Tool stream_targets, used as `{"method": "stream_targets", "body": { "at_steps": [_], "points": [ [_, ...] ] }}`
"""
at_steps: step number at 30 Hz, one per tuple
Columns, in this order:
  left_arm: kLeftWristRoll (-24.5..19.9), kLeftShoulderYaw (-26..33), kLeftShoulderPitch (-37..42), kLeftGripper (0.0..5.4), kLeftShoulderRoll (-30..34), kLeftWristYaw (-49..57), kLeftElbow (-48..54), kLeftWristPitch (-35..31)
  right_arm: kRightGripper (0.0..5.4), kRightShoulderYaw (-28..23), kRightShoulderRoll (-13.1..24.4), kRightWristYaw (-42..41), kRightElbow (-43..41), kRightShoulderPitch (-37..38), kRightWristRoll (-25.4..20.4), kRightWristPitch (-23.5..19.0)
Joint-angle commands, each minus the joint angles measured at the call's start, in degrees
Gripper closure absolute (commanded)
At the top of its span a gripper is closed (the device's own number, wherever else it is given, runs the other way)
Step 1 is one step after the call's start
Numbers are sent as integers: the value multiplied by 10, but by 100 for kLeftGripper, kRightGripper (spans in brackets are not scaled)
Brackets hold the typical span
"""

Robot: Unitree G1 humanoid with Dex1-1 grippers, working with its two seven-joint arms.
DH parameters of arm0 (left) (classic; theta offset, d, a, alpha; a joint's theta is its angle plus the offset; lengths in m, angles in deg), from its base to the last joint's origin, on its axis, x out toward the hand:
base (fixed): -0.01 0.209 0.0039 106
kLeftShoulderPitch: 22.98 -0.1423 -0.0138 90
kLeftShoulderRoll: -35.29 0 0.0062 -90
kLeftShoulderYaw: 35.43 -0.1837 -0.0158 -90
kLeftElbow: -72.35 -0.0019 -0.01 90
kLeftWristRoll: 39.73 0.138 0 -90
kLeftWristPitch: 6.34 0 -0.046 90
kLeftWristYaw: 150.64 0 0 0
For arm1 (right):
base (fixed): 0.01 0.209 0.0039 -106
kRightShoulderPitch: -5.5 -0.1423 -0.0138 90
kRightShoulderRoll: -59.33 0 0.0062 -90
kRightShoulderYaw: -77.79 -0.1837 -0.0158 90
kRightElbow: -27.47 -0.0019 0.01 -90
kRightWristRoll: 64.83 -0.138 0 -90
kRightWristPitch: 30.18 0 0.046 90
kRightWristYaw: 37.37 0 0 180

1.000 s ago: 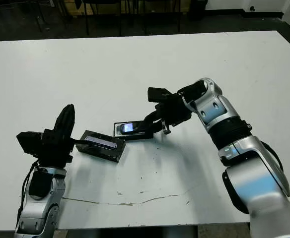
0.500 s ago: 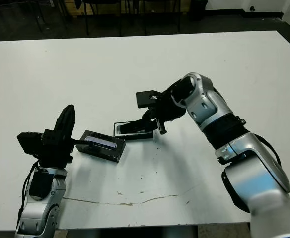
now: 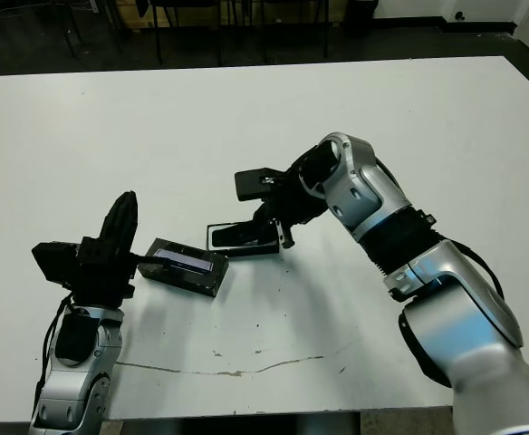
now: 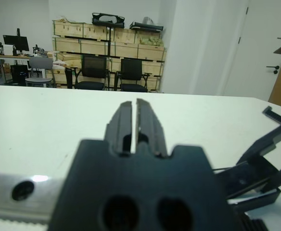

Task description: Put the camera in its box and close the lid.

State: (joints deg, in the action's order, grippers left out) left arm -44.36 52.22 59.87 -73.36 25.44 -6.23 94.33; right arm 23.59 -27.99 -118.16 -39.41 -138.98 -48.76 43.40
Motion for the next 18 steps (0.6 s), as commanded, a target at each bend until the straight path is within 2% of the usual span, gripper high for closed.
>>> {"method": "stream_targets", "body": {
  "at_steps": [1, 4, 11, 12, 15, 18],
  "points": [
    [0, 1, -5, 540, 2, 1, -7, -7, 484, 29, -24, -9, -1, 15, -2, 19],
    [0, 1, -5, 540, 3, 0, -5, -9, 484, 28, -27, -9, 3, 18, -3, 6],
    [6, -1, -4, 540, 1, 5, -5, -9, 484, -2, -16, -8, 9, 17, -25, 19],
    [6, 0, -4, 540, 1, 5, -5, -9, 484, -12, -13, -12, 15, 13, -33, 26],
    [4, -1, -5, 540, 0, 6, -2, -13, 438, -48, -1, -16, 52, 2, -63, 95],
    [4, -1, -4, 540, 1, 6, -3, -15, 386, -71, 13, -9, 76, -7, -75, 123]
  ]
}}
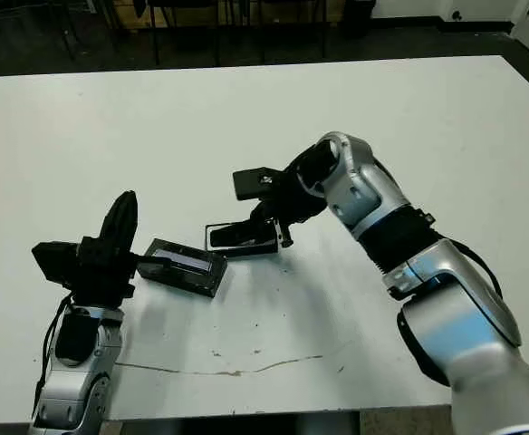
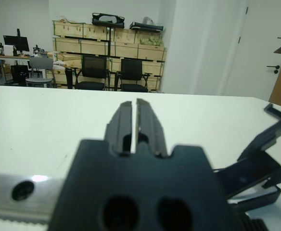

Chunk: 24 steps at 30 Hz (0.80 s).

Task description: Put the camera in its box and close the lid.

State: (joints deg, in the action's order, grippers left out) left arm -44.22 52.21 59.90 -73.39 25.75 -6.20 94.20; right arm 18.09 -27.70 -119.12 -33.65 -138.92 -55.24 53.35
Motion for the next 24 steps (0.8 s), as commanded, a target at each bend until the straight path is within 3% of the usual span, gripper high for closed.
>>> {"method": "stream_targets", "body": {
  "at_steps": [1, 5, 16, 18, 21, 24],
  "points": [
    [3, -1, -4, 540, 2, 2, -4, -12, 368, -24, 15, 3, 23, -7, -15, 42],
    [1, 0, -5, 540, 3, 0, -7, -7, 300, -48, 29, 2, 41, -13, -29, 75],
    [2, -2, -11, 540, 1, 3, -3, -7, 113, -76, 61, 66, 18, -7, -11, 71],
    [1, -2, -11, 540, 1, 1, -5, -5, 78, -91, 65, 80, -1, 3, -21, 44],
    [3, -1, -10, 540, 2, 2, -9, 0, 26, -155, 58, 124, -35, 39, -77, -13],
    [5, 2, -8, 540, 7, -1, -12, 7, 2, -228, 48, 229, -115, 110, -114, -40]
  ]
}}
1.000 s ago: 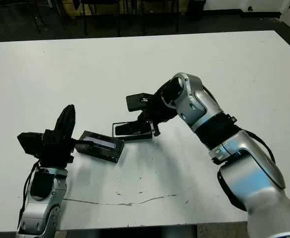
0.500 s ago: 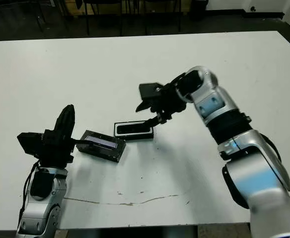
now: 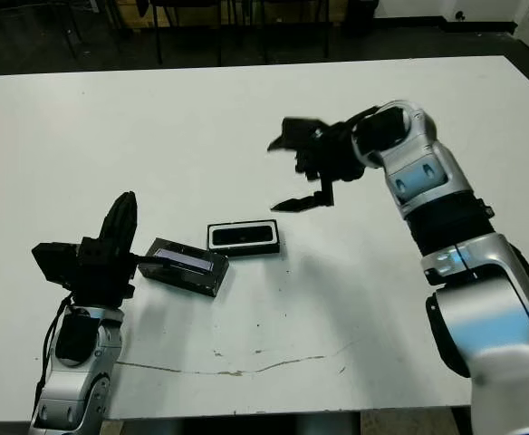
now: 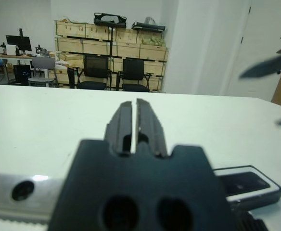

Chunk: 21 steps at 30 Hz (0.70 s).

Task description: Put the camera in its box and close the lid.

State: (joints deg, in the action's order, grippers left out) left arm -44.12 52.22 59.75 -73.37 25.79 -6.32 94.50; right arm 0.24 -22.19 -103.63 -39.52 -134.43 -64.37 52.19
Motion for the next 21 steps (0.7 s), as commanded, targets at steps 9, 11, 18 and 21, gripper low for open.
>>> {"method": "stream_targets", "body": {
  "at_steps": [9, 11, 18, 21],
  "points": [
    [-36, 66, 65, 540, 151, -114, 17, -50, 123, -177, -3, 198, -215, 257, -127, -33],
    [-63, 78, 109, 540, 214, -181, 6, -77, 160, -193, 5, 193, -229, 292, -147, -25],
    [-169, 21, 347, 520, 410, -559, -175, -258, 290, -218, 20, 209, -267, 363, -181, -33],
    [-154, -30, 454, 477, 421, -714, -310, -254, 345, -218, 19, 215, -267, 368, -185, -33]
  ]
}}
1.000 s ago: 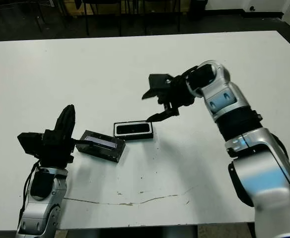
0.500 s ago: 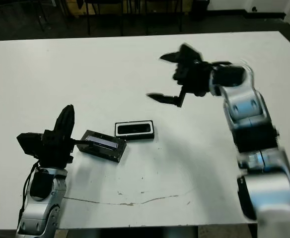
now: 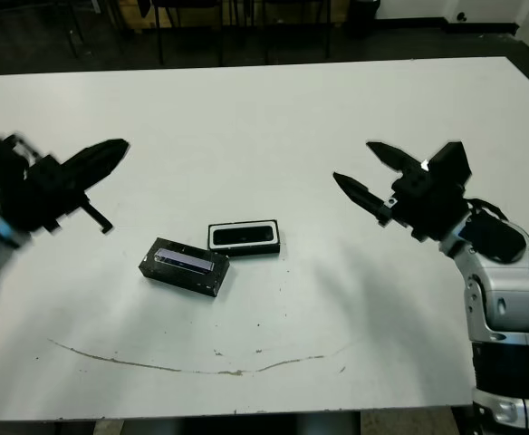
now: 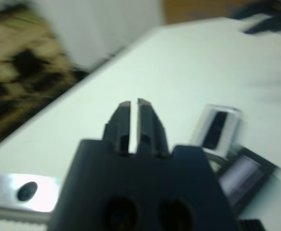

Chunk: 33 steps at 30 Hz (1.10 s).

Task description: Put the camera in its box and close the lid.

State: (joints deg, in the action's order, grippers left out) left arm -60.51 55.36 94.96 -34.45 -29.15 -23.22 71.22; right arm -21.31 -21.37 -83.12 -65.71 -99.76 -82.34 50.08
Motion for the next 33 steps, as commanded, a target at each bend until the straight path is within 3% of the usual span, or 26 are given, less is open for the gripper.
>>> {"method": "stream_targets", "body": {
  "at_steps": [1, 6, 11, 16, 21, 25, 33],
  "points": [
    [23, -76, 130, 459, 29, -198, -178, -12, 364, -3, 11, 13, -6, 23, -5, -14],
    [80, -129, 210, 368, -3, -280, -305, 45, 453, -1, 12, 25, -12, 24, -9, -29],
    [135, -153, 243, 275, -35, -281, -381, 97, 540, 2, 17, 34, -18, 25, -11, -40],
    [194, -179, 259, 181, -60, -260, -434, 140, 540, 6, 23, 44, -32, 25, -13, -60],
    [227, -182, 271, 86, -93, -230, -501, 165, 540, 11, 23, 50, -40, 27, -11, -62],
    [252, -179, 268, 109, -107, -165, -513, 122, 540, 16, 28, 54, -45, 30, -7, -66],
    [260, -161, 245, 263, -120, -82, -515, 132, 540, 21, 32, 57, -47, 34, -4, -63]
  ]
}}
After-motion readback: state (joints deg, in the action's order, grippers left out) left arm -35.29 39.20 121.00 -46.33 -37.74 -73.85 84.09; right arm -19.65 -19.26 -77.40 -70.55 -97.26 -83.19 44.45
